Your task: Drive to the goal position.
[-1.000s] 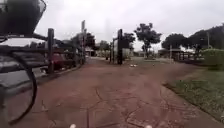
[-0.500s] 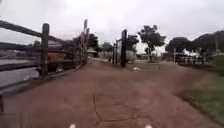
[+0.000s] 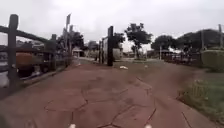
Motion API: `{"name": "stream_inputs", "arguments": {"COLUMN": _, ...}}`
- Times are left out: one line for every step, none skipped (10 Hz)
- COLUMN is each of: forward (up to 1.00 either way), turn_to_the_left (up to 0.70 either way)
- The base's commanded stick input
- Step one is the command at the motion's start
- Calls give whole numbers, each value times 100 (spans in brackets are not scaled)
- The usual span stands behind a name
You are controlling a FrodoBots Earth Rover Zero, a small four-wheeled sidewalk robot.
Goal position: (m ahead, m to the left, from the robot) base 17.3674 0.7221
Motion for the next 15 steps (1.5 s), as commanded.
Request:
{"name": "stream_inputs", "arguments": {"forward": 100, "turn_to_the_left": -37}}
{"name": "stream_inputs", "arguments": {"forward": 100, "turn_to_the_left": -18}}
{"name": "stream_inputs", "arguments": {"forward": 100, "turn_to_the_left": 0}}
{"name": "stream_inputs", "arguments": {"forward": 100, "turn_to_the_left": 0}}
{"name": "stream_inputs", "arguments": {"forward": 100, "turn_to_the_left": 0}}
{"name": "stream_inputs", "arguments": {"forward": 100, "turn_to_the_left": 0}}
{"name": "stream_inputs", "arguments": {"forward": 100, "turn_to_the_left": 0}}
{"name": "stream_inputs", "arguments": {"forward": 100, "turn_to_the_left": -35}}
{"name": "stream_inputs", "arguments": {"forward": 100, "turn_to_the_left": -40}}
{"name": "stream_inputs", "arguments": {"forward": 100, "turn_to_the_left": -40}}
{"name": "stream_inputs", "arguments": {"forward": 100, "turn_to_the_left": -40}}
{"name": "stream_inputs", "arguments": {"forward": 100, "turn_to_the_left": -40}}
{"name": "stream_inputs", "arguments": {"forward": 100, "turn_to_the_left": -40}}
{"name": "stream_inputs", "arguments": {"forward": 100, "turn_to_the_left": -40}}
{"name": "stream_inputs", "arguments": {"forward": 100, "turn_to_the_left": -40}}
